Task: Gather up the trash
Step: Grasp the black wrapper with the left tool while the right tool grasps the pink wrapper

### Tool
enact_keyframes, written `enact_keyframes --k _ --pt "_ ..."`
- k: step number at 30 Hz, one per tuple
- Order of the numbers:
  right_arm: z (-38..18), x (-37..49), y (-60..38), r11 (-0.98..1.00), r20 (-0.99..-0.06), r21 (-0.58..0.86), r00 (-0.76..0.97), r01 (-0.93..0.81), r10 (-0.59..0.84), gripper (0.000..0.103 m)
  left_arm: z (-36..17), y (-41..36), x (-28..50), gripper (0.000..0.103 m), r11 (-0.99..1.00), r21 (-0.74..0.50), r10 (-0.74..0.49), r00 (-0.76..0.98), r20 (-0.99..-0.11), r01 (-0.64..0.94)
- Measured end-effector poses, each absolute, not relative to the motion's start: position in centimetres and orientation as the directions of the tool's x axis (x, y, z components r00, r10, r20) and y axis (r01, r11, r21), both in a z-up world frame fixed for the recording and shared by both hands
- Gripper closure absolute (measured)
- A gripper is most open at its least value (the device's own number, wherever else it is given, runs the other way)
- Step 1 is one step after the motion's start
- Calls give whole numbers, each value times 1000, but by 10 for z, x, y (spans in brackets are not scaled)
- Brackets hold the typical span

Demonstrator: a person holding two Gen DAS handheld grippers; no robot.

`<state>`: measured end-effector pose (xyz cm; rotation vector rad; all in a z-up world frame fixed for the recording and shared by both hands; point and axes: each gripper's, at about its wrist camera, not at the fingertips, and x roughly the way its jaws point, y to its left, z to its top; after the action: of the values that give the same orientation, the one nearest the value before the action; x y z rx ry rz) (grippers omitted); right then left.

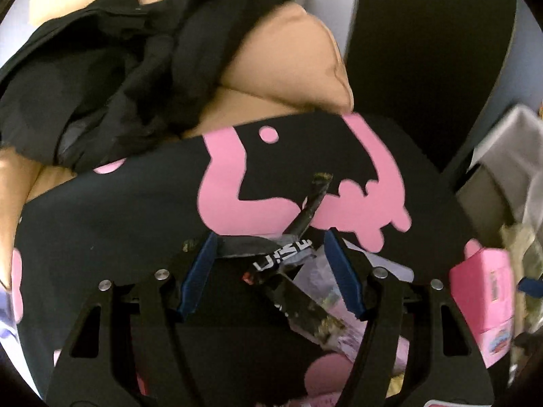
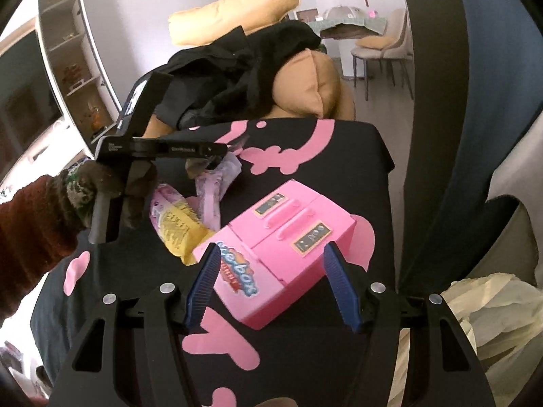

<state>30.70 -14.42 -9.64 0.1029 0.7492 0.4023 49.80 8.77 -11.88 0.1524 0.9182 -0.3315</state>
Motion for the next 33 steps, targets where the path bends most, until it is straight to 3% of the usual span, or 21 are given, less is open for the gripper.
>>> enact_keyframes --k 3,7,13,17,21,29,33 --pt "-100 310 -147 920 -649 244 653 -307 390 43 -128 84 494 67 934 33 -185 561 -807 357" --pt "-100 310 -145 920 -652 242 650 -309 390 44 -124 97 473 68 941 -16 -219 575 -788 337" --pt "-92 309 -121 907 -654 198 639 -373 405 43 -89 141 397 68 959 -133 -271 668 -693 251" --pt "-85 316 -95 891 -669 154 619 -426 412 44 -81 172 348 68 959 -222 -281 670 -687 175" --pt "-77 341 -56 864 -701 71 591 -498 398 64 -83 203 293 68 947 -308 -285 694 -661 94" --pt "-96 394 -4 869 -772 -40 568 -494 287 65 -114 230 248 68 931 -365 -259 652 -713 -30" --pt "-106 415 3 880 -811 9 511 -475 284 65 -115 241 233 68 924 -379 -255 673 -695 -42"
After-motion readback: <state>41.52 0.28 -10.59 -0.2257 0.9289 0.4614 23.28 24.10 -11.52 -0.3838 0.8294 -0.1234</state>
